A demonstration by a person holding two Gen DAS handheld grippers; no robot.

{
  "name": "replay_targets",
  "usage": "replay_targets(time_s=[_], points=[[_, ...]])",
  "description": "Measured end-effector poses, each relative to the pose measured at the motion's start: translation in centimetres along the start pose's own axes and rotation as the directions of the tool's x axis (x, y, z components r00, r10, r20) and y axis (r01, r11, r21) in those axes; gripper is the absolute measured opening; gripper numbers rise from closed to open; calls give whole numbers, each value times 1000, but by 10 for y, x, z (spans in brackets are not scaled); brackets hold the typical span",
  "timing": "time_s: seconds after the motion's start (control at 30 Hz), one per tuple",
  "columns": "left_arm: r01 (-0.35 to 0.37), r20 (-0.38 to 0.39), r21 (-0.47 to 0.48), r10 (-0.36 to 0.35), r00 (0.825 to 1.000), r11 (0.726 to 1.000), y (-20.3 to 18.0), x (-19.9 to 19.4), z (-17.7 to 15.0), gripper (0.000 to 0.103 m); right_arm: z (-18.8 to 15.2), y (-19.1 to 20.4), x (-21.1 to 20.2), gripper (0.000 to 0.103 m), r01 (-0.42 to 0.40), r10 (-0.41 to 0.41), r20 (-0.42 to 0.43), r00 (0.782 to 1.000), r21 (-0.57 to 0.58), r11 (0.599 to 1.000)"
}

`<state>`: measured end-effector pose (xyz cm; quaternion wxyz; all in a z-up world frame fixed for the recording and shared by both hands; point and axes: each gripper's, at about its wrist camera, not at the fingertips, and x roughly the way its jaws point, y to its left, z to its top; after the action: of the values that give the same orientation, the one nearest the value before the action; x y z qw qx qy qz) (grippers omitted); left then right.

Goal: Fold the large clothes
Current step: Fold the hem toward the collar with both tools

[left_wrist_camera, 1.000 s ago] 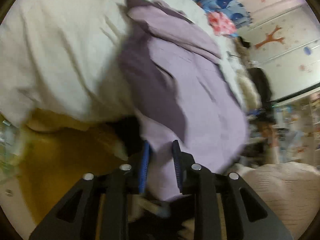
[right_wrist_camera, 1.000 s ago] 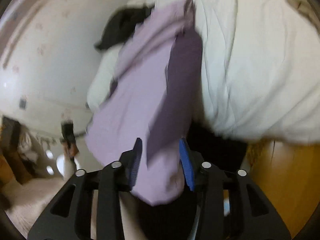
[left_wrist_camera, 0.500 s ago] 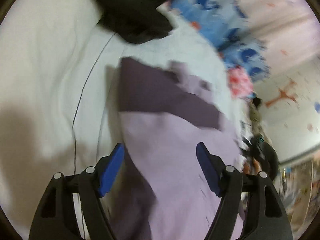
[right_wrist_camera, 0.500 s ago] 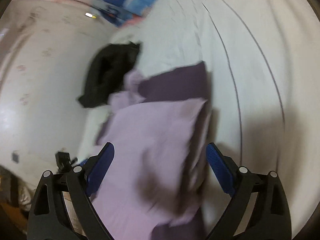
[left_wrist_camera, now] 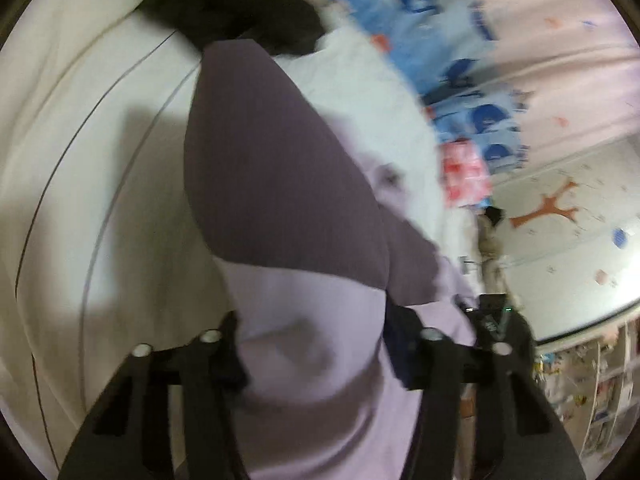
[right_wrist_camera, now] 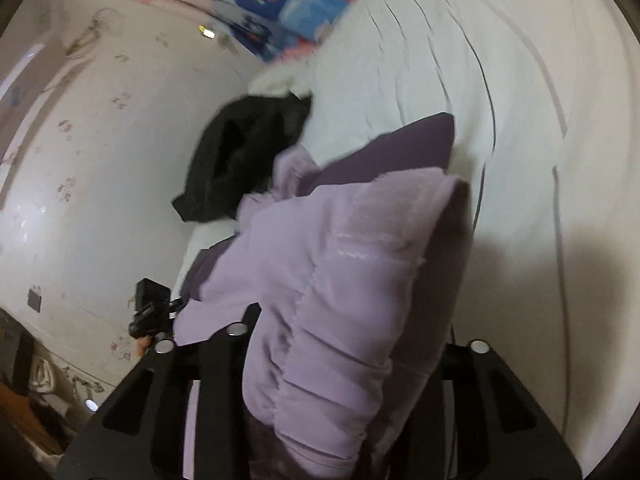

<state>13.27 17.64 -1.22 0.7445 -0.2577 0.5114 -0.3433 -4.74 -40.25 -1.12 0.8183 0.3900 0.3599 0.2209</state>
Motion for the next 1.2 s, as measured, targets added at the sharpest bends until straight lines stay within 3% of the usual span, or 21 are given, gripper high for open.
replay_targets(time_s=[0.13, 0.23, 0.3, 0.4, 0.43, 0.47, 0.53, 0.57, 0.6, 0.63, 0.7, 0.8, 0.87, 0.93, 1.0, 1.07, 1.13, 1.2], points=[[90, 79, 141, -102, 992, 986, -77, -16, 5, 44, 23, 66, -51, 27, -70, 84, 101, 991, -134, 988], [154, 161, 226, -193, 968, 962, -126, -22, 12, 44, 50, 109, -96, 27, -27, 71, 185, 980, -232, 972], [170, 209, 231, -219, 953, 958, -140, -15, 22, 44, 70, 112, -120, 30, 39, 17, 226, 974, -242, 969], [170, 238, 144, -201, 950, 975, -130, 19, 38, 44, 94, 68, -124, 43, 148, -109, 237, 965, -154, 977], [140, 225, 110, -162, 961, 984, -118, 48, 44, 46, 99, 36, -118, 54, 181, -160, 229, 960, -78, 980], [102, 213, 96, -120, 970, 990, -110, 66, 47, 47, 100, 7, -108, 57, 220, -212, 212, 954, -12, 975], [-42, 103, 3, 42, 994, 999, -68, 129, 48, 49, 93, -67, -82, 60, 338, -355, 80, 931, 170, 925], [-90, 55, -29, 92, 994, 995, -53, 145, 46, 50, 83, -95, -73, 60, 391, -407, 13, 914, 245, 887], [-152, 19, -74, 154, 988, 986, -35, 161, 41, 50, 72, -114, -70, 62, 366, -379, -13, 925, 288, 885], [-103, 35, -111, 108, 994, 988, -23, 159, 33, 52, 59, -122, -79, 62, 274, -301, 41, 953, 308, 911], [-40, 36, -97, 43, 998, 995, -24, 138, 25, 54, 40, -115, -99, 62, 236, -271, 96, 958, 279, 931], [-68, 30, -11, 68, 997, 998, -33, 93, 6, 54, -4, -88, -149, 64, 187, -223, 156, 962, 214, 959], [-60, -16, 21, 61, 998, 998, -27, 57, -15, 54, -51, -73, -184, 70, 157, -186, 139, 973, 195, 968], [-66, -62, 36, 68, 996, 997, -14, 16, -50, 67, -107, -56, -211, 79, 129, -150, 105, 983, 178, 975], [-73, -103, 32, 76, 992, 997, 13, -18, -92, 77, -159, -52, -229, 85, 48, -63, 61, 996, 215, 975], [-79, -154, -5, 78, 985, 997, 35, -39, -124, 77, -222, -47, -237, 85, -15, 12, 12, 1000, 271, 962], [-79, -200, -51, 67, 978, 996, 60, -53, -155, 78, -264, -38, -248, 85, -58, 63, -7, 998, 295, 954], [-24, -232, -100, 0, 973, 995, 78, -60, -180, 81, -297, -36, -251, 85, -124, 134, -8, 991, 332, 935]])
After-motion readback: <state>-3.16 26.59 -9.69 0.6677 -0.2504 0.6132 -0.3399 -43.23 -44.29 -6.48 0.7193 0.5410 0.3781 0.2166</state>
